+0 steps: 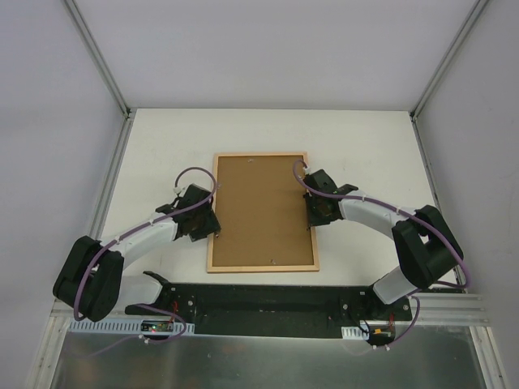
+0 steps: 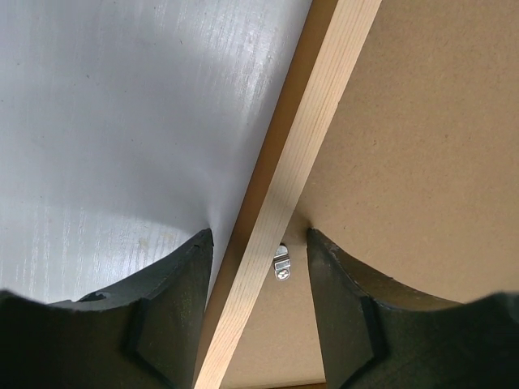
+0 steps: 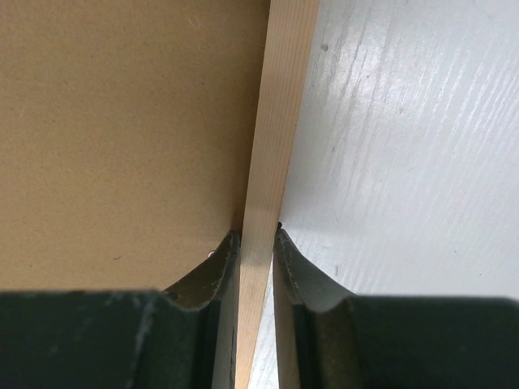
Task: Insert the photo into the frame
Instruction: Press the fastener onto the backboard.
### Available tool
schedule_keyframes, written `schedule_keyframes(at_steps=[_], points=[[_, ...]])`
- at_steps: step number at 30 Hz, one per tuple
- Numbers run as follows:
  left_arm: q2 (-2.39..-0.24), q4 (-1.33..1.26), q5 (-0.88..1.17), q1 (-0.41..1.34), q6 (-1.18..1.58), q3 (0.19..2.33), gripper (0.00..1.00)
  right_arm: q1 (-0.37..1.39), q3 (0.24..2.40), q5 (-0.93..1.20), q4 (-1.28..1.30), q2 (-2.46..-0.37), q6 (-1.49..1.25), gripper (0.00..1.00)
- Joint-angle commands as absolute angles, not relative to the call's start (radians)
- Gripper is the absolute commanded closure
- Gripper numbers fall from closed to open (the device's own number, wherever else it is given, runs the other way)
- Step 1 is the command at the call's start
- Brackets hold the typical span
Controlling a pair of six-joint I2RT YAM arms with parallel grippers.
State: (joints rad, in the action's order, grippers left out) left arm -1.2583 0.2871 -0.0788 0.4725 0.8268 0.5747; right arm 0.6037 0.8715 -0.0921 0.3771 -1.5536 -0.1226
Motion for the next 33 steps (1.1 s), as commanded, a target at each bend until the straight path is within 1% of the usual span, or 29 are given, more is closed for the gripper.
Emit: schedule_keyframes(at_steps=[1, 5, 10, 14, 15, 17, 18, 19, 21, 22, 23, 24, 25, 29, 31, 33], points=[[-1.252, 0.38, -0.06, 0.488, 0.841, 0.512, 0.52, 0.609, 0.88, -0.081, 0.379, -1.591, -0.104, 0.96], [-1.239, 0.387, -0.054, 0.489, 0.848, 0.499, 0.58, 0.609, 0.885, -0.077, 0.38, -1.594, -0.107, 0.96], [-1.223, 0.399, -0.064, 0.491, 0.864, 0.479, 0.72, 0.609, 0.887, -0.08, 0.383, -1.592, -0.11, 0.96], [-1.204, 0.406, -0.058, 0.491, 0.868, 0.468, 0.79, 0.611, 0.885, -0.087, 0.385, -1.591, -0.113, 0.97], [-1.206, 0.407, -0.052, 0.491, 0.865, 0.469, 0.82, 0.609, 0.885, -0.087, 0.385, -1.591, -0.115, 0.97], [-1.207, 0.413, -0.04, 0.491, 0.856, 0.471, 0.91, 0.611, 0.885, -0.09, 0.384, -1.592, -0.118, 0.97], [-1.207, 0.414, -0.034, 0.491, 0.85, 0.472, 0.91, 0.609, 0.887, -0.091, 0.383, -1.594, -0.118, 0.97], [-1.207, 0.416, -0.02, 0.491, 0.842, 0.476, 0.91, 0.609, 0.887, -0.091, 0.383, -1.595, -0.118, 0.97], [-1.2, 0.42, -0.014, 0.491, 0.833, 0.477, 0.81, 0.609, 0.888, -0.087, 0.382, -1.598, -0.12, 0.97], [-1.192, 0.422, -0.011, 0.491, 0.825, 0.477, 0.69, 0.609, 0.888, -0.089, 0.382, -1.598, -0.121, 0.97], [-1.186, 0.423, -0.008, 0.491, 0.821, 0.477, 0.62, 0.609, 0.888, -0.087, 0.379, -1.6, -0.124, 0.97], [-1.178, 0.423, -0.002, 0.491, 0.815, 0.479, 0.55, 0.609, 0.888, -0.086, 0.377, -1.598, -0.123, 0.97], [-1.171, 0.423, -0.002, 0.491, 0.808, 0.479, 0.51, 0.609, 0.888, -0.086, 0.379, -1.601, -0.124, 0.97], [-1.158, 0.44, -0.002, 0.502, 0.801, 0.489, 0.5, 0.609, 0.891, -0.081, 0.374, -1.606, -0.126, 0.98], [-1.164, 0.452, -0.014, 0.505, 0.804, 0.494, 0.51, 0.609, 0.891, -0.077, 0.373, -1.609, -0.127, 0.98], [-1.173, 0.46, -0.035, 0.506, 0.811, 0.497, 0.55, 0.609, 0.891, -0.075, 0.371, -1.611, -0.127, 0.98]])
